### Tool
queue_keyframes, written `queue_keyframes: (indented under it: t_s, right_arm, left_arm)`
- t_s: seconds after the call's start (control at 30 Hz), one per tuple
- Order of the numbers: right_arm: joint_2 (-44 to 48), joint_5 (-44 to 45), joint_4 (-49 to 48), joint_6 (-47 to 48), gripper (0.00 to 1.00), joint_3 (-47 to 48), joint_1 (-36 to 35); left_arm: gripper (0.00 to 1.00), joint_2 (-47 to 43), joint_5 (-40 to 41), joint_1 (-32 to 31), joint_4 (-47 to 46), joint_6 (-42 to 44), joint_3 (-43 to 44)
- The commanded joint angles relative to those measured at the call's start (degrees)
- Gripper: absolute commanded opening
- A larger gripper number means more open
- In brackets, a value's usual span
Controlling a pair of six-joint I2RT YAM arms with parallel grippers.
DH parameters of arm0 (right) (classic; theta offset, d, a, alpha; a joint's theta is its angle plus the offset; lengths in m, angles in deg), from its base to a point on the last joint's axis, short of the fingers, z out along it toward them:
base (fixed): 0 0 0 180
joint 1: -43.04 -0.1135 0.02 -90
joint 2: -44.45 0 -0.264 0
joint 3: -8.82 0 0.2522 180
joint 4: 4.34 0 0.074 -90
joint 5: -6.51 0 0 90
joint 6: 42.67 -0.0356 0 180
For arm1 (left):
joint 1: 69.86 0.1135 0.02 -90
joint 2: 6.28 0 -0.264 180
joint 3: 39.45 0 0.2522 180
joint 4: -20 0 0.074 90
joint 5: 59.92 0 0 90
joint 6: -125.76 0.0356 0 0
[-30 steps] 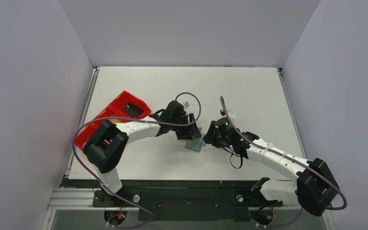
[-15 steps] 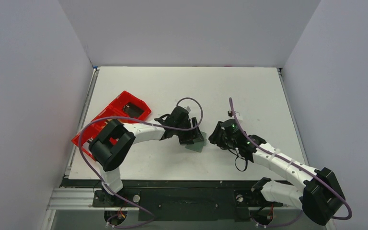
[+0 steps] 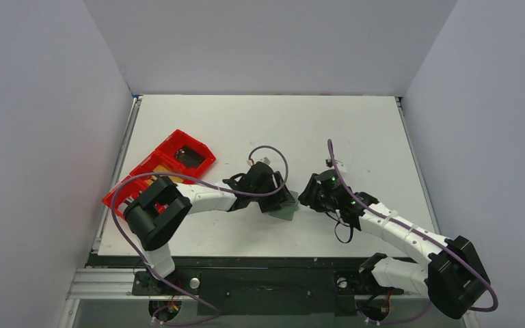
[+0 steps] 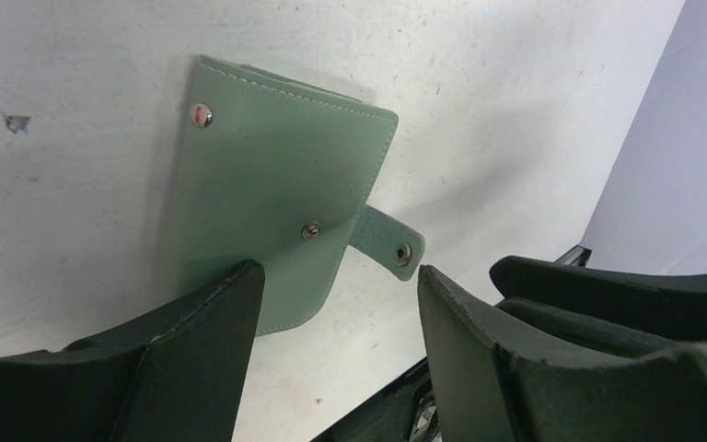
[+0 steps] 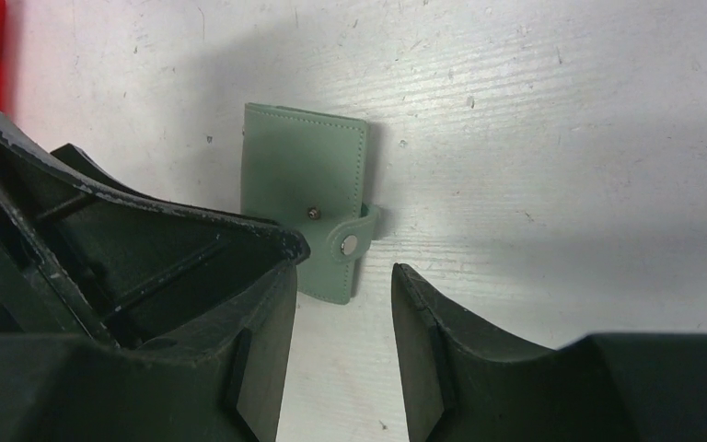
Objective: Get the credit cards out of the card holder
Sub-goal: Close the card holder at the center of the board, then reset both arms
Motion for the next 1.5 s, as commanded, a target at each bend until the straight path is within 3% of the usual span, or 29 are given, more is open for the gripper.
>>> queue_keyframes:
  t_s: [0.0, 0.3, 0.67, 1.0, 1.47]
  right_arm:
    - [-0.5, -0.5, -2.5, 0.2, 0.39, 0.4, 0.6]
    - [0.0, -0.9, -1.9, 0.1, 0.39, 2.1, 1.2]
    - [3.2, -0.3, -1.0, -0.6, 0.4, 4.2, 2.8]
    - [8.2, 2.8, 0.1, 0.0, 0.63, 8.3, 3.0]
    - [13.1, 6.9, 0.6, 0.9, 0.72, 11.5, 3.3]
  left_arm:
    - [0.6, -3.3, 2.3, -0.8, 2.6, 0.2, 0.9]
    - [0.61, -9.1, 5.5, 1.0, 11.5, 8.3, 6.4]
    - [0.66, -16.9, 3.4, 7.0, 17.7, 19.2, 8.3]
    - [0.67, -27.4, 7.7, 15.0, 27.7, 29.1, 9.3]
    - [0.68, -34.9, 7.3, 22.4, 29.8, 32.0, 5.2]
